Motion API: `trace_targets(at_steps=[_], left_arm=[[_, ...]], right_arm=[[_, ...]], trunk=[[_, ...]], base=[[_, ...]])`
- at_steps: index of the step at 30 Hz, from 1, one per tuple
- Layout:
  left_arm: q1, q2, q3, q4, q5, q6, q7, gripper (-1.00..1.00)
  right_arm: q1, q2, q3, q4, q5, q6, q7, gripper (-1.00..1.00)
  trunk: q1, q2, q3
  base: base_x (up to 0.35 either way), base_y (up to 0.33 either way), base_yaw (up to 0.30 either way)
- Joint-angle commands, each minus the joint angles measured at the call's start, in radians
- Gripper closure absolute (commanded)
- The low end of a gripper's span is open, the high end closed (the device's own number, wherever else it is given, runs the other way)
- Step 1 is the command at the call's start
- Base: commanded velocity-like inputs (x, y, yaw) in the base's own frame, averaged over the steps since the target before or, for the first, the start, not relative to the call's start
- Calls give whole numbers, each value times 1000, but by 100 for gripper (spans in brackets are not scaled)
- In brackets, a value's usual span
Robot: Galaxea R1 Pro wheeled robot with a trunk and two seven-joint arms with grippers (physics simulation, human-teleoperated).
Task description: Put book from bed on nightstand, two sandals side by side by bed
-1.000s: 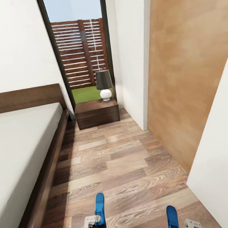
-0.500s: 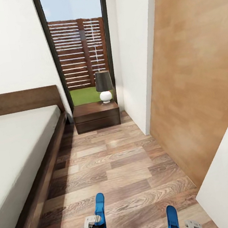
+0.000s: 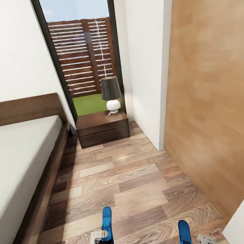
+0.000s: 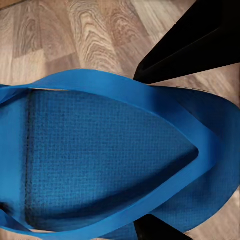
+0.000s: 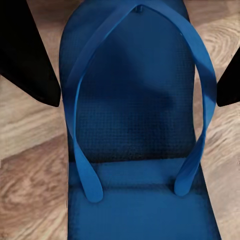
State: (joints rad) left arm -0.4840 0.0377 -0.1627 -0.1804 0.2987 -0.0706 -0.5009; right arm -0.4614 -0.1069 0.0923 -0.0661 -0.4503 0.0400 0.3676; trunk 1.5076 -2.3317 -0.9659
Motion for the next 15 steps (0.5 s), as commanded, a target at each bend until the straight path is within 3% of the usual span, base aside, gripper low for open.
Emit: trace_targets(at_steps=[1, 8, 15], left_arm=[[-1, 1, -8, 1, 7, -5, -2, 100], [-1, 1, -8, 1, 7, -6, -2, 100], [-1, 1, -8, 1, 7, -6, -2, 100]], right_arm=[[0, -1, 7, -1, -11, 4, 2, 100], [0, -1, 8, 0, -10, 4, 2, 100], [0, 0, 7, 0, -10, 4, 2, 100]], trunk=[[0, 0, -1], [0, 0, -1], [0, 0, -1]], base=[[332, 0, 0], [332, 0, 3], [332, 0, 174]])
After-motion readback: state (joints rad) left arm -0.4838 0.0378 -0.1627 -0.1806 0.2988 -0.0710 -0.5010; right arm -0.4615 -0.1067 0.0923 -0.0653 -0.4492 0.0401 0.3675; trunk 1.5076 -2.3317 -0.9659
